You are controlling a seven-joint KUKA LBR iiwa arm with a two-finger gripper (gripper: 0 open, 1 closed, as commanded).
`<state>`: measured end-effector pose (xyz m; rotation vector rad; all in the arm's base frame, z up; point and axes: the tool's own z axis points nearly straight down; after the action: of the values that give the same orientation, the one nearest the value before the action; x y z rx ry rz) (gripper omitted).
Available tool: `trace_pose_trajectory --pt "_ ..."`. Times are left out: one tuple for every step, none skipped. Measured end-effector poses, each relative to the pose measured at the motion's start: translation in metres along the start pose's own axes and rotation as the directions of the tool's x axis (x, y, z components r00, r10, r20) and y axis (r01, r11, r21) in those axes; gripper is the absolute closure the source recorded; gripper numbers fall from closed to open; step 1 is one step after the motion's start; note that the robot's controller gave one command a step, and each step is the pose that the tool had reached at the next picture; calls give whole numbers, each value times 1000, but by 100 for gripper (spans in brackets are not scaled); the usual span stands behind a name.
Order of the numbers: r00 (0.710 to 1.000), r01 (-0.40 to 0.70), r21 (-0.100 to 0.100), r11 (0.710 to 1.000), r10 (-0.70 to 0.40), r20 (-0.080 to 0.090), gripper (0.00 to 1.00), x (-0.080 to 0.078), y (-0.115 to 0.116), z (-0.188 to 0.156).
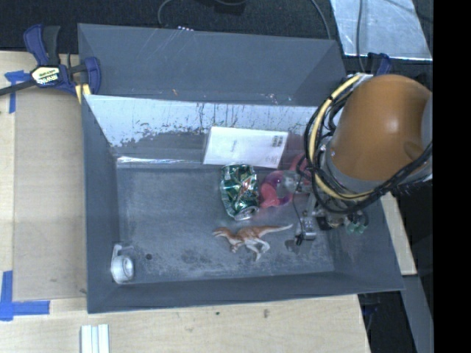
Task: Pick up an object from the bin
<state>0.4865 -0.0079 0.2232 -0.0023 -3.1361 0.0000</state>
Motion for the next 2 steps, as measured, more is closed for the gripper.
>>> trace_pose_trajectory --pt "1000 0 0 1000 0 9 0 -2 0 -4" --pt "992 123 1 992 -123 10 0 -13 16 37"
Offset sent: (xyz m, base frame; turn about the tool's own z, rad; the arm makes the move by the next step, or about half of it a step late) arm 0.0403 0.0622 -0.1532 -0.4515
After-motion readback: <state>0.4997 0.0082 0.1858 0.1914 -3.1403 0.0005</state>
